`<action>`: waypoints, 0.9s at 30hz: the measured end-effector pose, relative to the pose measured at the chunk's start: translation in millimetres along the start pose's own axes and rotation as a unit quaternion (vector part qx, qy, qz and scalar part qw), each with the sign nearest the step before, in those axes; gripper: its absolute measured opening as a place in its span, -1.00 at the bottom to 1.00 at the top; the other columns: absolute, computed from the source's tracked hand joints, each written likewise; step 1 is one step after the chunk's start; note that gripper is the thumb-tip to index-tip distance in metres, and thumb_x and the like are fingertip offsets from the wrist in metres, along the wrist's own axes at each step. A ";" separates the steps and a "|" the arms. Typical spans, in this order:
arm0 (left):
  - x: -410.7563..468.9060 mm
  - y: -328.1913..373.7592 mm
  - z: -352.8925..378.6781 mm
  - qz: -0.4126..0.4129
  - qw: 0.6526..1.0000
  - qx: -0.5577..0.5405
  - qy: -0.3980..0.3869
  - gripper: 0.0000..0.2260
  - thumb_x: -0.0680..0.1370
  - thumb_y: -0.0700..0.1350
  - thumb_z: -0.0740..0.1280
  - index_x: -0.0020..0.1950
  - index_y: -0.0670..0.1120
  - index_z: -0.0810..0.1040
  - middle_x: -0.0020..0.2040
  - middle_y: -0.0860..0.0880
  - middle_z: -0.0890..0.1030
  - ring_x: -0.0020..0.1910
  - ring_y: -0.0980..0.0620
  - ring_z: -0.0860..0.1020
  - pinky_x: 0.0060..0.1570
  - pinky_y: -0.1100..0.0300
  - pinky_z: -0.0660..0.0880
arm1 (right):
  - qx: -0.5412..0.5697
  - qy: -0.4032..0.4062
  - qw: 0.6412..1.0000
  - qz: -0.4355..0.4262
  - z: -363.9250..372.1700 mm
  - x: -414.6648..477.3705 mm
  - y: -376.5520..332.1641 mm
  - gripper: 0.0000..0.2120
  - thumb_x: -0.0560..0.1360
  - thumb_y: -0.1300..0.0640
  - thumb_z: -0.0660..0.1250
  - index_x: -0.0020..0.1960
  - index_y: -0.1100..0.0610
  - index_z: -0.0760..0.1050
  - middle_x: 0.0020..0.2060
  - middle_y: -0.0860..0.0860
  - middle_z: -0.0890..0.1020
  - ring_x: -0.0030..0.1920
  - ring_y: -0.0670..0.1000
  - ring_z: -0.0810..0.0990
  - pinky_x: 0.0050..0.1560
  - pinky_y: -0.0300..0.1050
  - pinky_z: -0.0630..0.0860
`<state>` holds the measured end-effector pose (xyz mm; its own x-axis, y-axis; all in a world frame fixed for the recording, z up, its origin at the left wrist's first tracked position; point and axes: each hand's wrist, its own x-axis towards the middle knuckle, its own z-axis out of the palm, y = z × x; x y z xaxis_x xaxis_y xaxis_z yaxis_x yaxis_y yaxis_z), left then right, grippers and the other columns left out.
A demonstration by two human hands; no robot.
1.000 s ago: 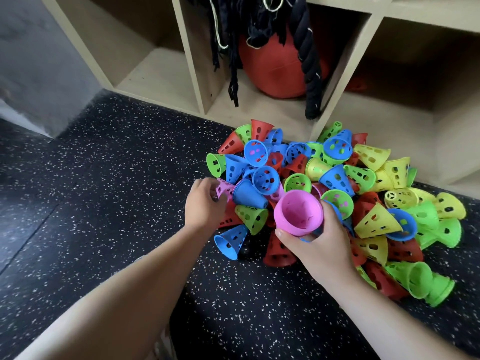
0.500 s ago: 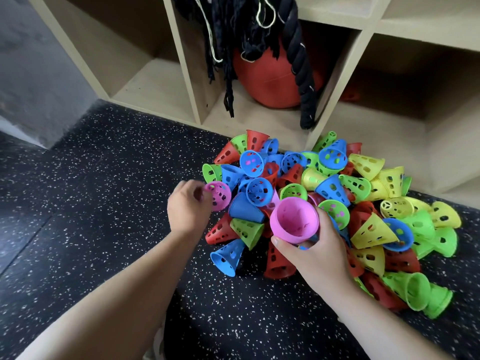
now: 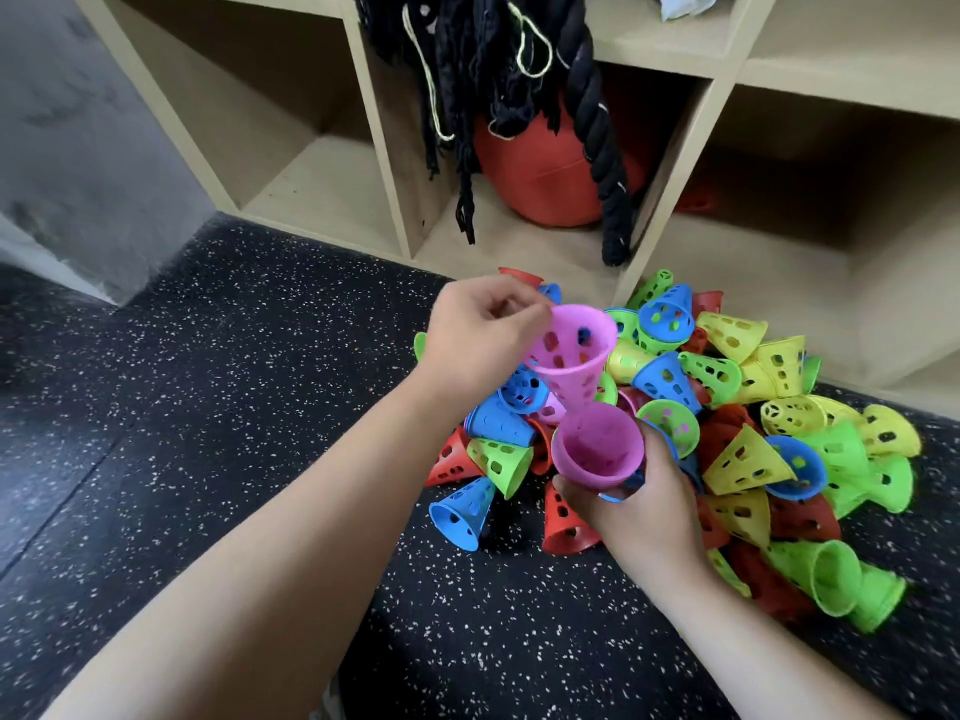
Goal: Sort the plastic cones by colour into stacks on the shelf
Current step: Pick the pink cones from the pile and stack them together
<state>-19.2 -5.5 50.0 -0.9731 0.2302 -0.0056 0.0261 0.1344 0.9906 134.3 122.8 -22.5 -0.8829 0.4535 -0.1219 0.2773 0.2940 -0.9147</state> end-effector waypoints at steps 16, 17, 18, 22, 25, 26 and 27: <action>6.0 -59.2 -23.3 -0.051 0.984 0.131 0.111 -0.82 0.50 -0.18 0.29 -0.14 -0.03 0.69 -0.24 0.03 0.69 -0.23 -0.06 0.63 -0.19 0.06 0.57 | 0.005 -0.002 0.999 -0.037 2.8 1.2 -18.1 -0.42 0.21 0.13 0.67 0.06 -0.21 0.44 -0.07 -0.30 0.60 -0.02 -0.40 0.53 -0.12 -0.58 0.37; 10.0 -71.2 -32.9 -0.081 0.975 0.156 0.133 -0.83 0.51 -0.15 0.28 -0.14 -0.01 0.68 -0.24 0.02 0.68 -0.27 -0.06 0.61 -0.21 0.07 0.55 | 0.010 -0.005 0.999 -0.035 3.6 2.8 -17.0 -0.42 0.22 0.14 0.67 0.07 -0.20 0.45 -0.05 -0.28 0.60 -0.02 -0.39 0.54 -0.12 -0.57 0.39; 12.4 -83.1 -41.7 -0.105 0.966 0.185 0.144 -0.84 0.52 -0.14 0.28 -0.14 0.00 0.66 -0.24 0.01 0.68 -0.30 -0.04 0.58 -0.24 0.10 0.53 | 0.016 -0.007 0.999 -0.032 4.6 4.6 -15.5 -0.42 0.22 0.15 0.67 0.07 -0.20 0.45 -0.03 -0.27 0.60 -0.01 -0.37 0.56 -0.12 -0.55 0.42; 9.6 -117.8 -58.3 -0.167 0.946 0.255 0.108 -0.86 0.56 -0.15 0.31 -0.02 -0.02 0.68 -0.19 0.00 0.69 -0.40 0.07 0.52 -0.36 0.26 0.42 | 0.030 -0.016 0.999 -0.020 10.8 12.3 -9.1 -0.41 0.21 0.14 0.67 0.06 -0.24 0.45 -0.03 -0.34 0.61 0.00 -0.32 0.59 -0.09 -0.44 0.52; 5.7 -128.7 -48.2 -0.175 0.945 0.277 0.011 -0.85 0.59 -0.14 0.30 -0.06 0.06 0.63 -0.26 0.02 0.67 -0.55 0.19 0.41 -0.51 0.32 0.32 | 0.030 -0.024 0.999 -0.015 14.6 17.5 -7.0 -0.40 0.22 0.11 0.67 0.10 -0.24 0.45 -0.01 -0.43 0.56 0.00 -0.33 0.60 -0.05 -0.38 0.55; 5.7 -131.9 -42.8 -0.172 0.939 0.296 -0.027 -0.84 0.60 -0.13 0.29 -0.07 0.07 0.62 -0.24 -0.03 0.68 -0.53 0.15 0.42 -0.49 0.30 0.34 | 0.032 -0.026 0.999 -0.014 15.3 18.7 -6.4 -0.39 0.22 0.10 0.66 0.14 -0.22 0.46 0.00 -0.41 0.57 0.01 -0.31 0.60 -0.04 -0.37 0.55; 6.6 -135.4 -37.0 -0.171 0.931 0.317 -0.060 -0.83 0.62 -0.12 0.27 -0.06 0.05 0.64 -0.21 -0.08 0.69 -0.46 0.08 0.46 -0.42 0.26 0.40 | 0.037 -0.027 0.999 -0.013 16.5 20.4 -5.6 -0.38 0.22 0.10 0.66 0.17 -0.19 0.47 0.02 -0.37 0.59 0.03 -0.28 0.61 -0.01 -0.35 0.56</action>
<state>-37.6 -57.8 -79.1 -0.9173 0.1705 -0.3598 -0.1142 0.7529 0.6481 108.5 116.6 -26.2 -0.9094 0.3991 -0.1166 0.2272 0.2420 -0.9433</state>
